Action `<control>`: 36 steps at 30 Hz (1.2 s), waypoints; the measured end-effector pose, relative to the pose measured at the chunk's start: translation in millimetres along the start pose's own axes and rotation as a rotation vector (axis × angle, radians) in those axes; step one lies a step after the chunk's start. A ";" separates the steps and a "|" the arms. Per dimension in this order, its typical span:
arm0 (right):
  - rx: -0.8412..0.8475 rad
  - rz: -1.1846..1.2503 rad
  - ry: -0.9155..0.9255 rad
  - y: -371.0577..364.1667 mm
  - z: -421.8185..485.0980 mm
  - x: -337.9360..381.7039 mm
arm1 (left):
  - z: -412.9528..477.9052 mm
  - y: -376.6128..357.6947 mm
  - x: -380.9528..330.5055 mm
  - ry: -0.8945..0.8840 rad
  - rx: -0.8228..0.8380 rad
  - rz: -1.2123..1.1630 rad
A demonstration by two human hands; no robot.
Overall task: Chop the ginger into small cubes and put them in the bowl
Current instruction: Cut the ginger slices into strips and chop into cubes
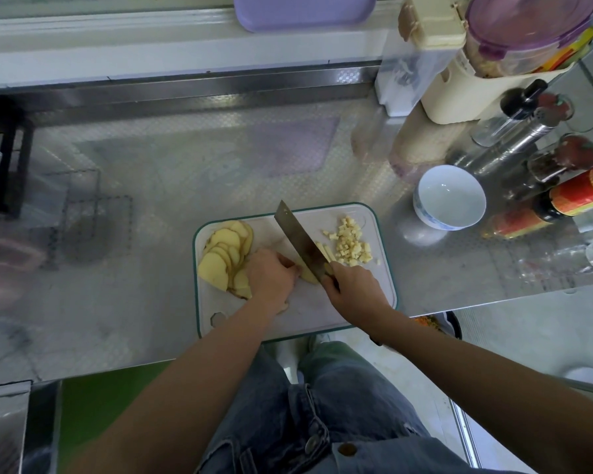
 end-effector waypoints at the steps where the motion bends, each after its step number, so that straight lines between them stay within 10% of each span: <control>1: -0.012 0.010 0.011 2.3 -0.3 0.2 | -1.4 -0.2 0.7 0.002 -0.006 -0.015; 36: 0.092 -0.067 0.020 7.5 -14.2 5.4 | -3.0 -0.7 2.3 0.043 -0.011 -0.052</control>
Point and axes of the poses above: each hand's wrist, its own z-axis towards the middle knuckle, its own y-axis out of the back of the hand, x = y × z, the point moved 2 cm from there along z, towards the middle knuckle, and after that the axes turned 8 degrees about z, right-handed, at the moved point
